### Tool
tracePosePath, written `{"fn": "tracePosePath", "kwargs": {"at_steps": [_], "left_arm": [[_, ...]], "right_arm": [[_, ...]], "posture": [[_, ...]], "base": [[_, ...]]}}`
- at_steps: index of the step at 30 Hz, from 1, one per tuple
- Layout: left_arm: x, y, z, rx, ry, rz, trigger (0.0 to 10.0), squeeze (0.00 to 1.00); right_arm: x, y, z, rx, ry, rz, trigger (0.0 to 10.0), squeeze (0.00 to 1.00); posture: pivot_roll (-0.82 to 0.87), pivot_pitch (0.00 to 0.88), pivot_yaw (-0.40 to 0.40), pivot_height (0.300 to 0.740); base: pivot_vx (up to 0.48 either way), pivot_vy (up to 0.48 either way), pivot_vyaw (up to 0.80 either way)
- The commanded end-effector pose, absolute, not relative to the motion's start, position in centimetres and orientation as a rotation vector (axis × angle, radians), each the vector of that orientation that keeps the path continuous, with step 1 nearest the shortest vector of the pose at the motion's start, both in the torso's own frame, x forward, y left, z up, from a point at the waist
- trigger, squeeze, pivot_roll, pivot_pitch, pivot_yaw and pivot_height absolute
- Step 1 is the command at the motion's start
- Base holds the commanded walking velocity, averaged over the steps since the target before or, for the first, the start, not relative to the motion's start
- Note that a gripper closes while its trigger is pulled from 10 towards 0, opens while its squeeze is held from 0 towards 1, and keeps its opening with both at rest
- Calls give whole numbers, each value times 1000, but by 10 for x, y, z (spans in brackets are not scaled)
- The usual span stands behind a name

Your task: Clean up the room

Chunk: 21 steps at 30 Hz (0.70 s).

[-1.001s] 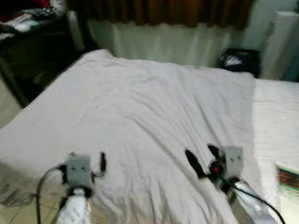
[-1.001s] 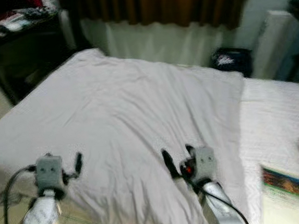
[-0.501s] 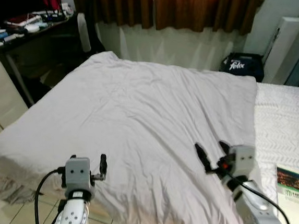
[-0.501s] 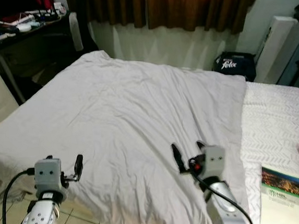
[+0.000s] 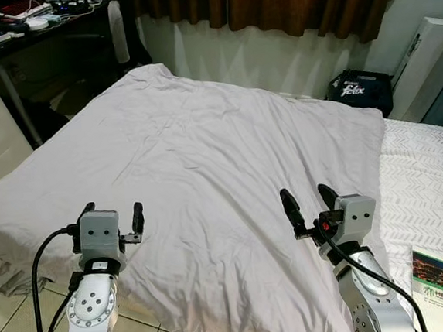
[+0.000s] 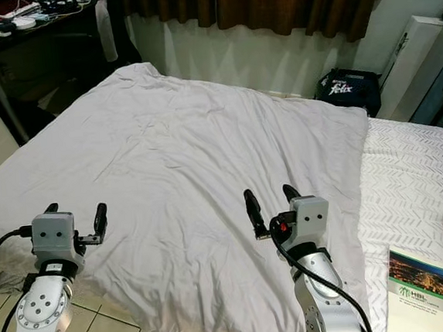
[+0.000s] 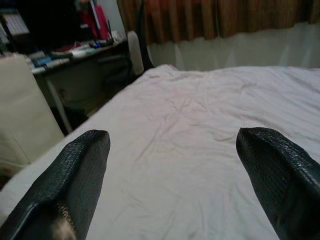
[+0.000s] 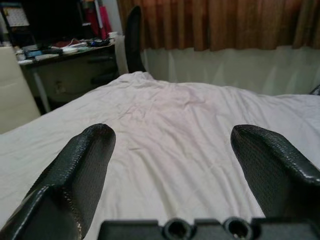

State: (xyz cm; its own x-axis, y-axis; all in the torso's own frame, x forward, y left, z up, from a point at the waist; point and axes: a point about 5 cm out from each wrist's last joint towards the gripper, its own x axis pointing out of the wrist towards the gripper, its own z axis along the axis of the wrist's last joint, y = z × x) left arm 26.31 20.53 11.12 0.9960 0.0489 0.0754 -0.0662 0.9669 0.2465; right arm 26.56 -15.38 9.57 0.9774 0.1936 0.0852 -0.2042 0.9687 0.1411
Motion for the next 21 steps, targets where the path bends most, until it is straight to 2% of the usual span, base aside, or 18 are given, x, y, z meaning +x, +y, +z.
{"fn": "tracePosePath", "kwargs": {"at_steps": [1,21], "left_arm": [[266,205,122,270,-105,51,10000,0],[264,197,106,258,-35,8,10000,0]], "right_arm": [[262,-155,87,127,-25,208,10000,0],[262,-154,82,98,11,196,10000,0]], "posture": [[63,0,-66,740],[39,0,-50,740]], "base": [[0,0,0],[0,0,0]]}}
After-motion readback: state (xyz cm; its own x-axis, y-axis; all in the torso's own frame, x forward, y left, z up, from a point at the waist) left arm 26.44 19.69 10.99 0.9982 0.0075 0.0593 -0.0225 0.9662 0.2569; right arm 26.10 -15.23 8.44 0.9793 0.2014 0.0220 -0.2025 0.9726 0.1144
